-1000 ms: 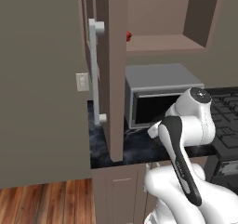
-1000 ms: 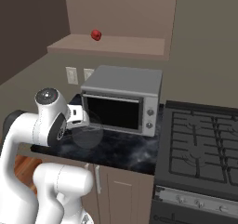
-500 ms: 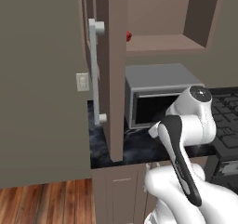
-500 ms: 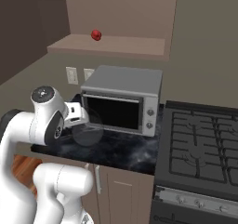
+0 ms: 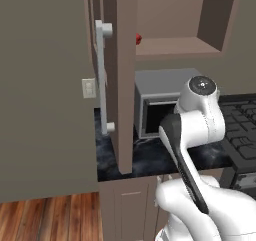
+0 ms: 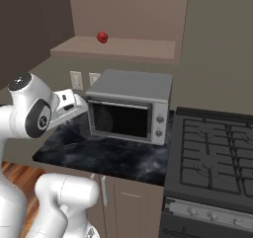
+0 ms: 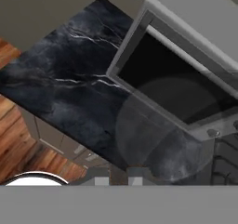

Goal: Pick the candle and jar from the dining table and place them in the open cabinet. Close the cabinet after placing the objects.

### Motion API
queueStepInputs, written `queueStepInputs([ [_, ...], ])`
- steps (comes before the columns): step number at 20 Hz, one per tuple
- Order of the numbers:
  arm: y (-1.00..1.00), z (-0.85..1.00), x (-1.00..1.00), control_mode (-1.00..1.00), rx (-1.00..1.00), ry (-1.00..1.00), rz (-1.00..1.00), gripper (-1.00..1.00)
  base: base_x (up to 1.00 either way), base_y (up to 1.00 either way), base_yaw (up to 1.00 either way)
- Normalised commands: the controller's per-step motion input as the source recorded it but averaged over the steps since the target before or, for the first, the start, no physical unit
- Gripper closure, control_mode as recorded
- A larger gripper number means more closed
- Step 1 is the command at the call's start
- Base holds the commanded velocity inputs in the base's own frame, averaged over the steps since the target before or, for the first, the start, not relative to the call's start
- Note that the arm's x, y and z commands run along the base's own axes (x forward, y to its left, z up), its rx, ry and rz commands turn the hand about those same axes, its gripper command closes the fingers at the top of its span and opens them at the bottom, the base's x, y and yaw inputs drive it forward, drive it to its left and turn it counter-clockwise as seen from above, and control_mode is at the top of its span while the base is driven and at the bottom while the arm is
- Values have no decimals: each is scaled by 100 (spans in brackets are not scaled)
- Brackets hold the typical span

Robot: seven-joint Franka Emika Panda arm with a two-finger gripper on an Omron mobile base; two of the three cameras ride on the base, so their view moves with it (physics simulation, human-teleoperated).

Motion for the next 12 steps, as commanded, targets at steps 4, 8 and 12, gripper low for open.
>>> queueStepInputs([
  [4,-21,65,-2,-100,-15,0,4,100,0,0,0],
  [8,-31,59,-10,-100,-10,0,10,100,0,0,0],
  [12,-25,59,-12,-100,-10,0,16,100,0,0,0],
])
